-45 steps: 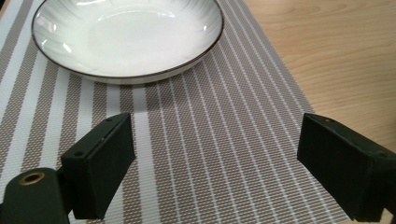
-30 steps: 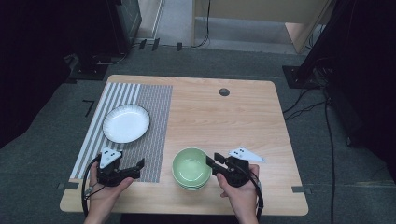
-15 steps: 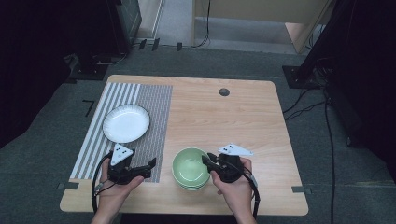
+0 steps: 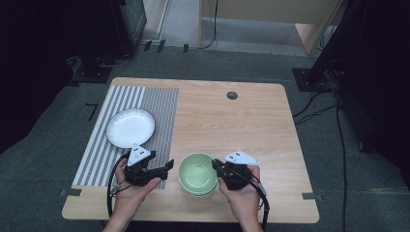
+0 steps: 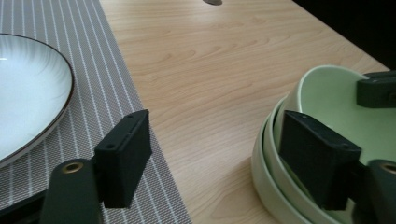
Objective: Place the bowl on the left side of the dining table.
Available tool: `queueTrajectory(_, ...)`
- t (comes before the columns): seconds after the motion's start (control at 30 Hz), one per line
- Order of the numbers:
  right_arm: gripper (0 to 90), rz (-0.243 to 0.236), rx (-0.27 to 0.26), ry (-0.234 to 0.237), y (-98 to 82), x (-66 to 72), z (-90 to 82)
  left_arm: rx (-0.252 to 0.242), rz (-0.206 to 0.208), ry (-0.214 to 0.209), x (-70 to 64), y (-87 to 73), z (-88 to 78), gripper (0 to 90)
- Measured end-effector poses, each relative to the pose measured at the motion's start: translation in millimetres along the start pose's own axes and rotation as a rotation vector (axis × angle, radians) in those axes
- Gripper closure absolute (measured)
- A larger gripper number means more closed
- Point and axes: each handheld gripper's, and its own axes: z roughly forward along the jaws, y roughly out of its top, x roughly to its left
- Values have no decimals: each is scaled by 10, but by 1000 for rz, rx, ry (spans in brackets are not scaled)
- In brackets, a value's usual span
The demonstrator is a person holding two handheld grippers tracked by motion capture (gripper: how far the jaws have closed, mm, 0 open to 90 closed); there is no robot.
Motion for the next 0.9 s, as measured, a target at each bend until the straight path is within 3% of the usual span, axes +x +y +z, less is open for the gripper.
queueTrajectory(0.2,877,-35,-32,-15,-31,17,8,20,32,-34,-94,-5,79,294)
queueTrajectory(0.33,878,-68,-61,-34,-37,53,-7,6,4,-16,-149,20,78,337)
queueTrajectory(0.53,881,-113,-95,-59,-46,91,-15,42,45,-79,-248,53,135,333)
queueTrajectory(0.57,881,-134,-110,-70,-51,106,-21,63,60,-102,-296,34,191,370)
queueTrajectory(0.73,882,-177,-143,-95,-59,152,-45,97,107,-120,-384,-8,298,523)
queueTrajectory(0.77,882,-205,-162,-111,-70,175,-47,106,123,-113,-407,-14,339,564)
queueTrajectory(0.87,883,-218,-176,-117,-80,187,-50,118,140,-92,-425,-21,382,674)
queueTrajectory(0.9,883,-230,-187,-125,-89,196,-55,112,159,-47,-443,-32,415,739)
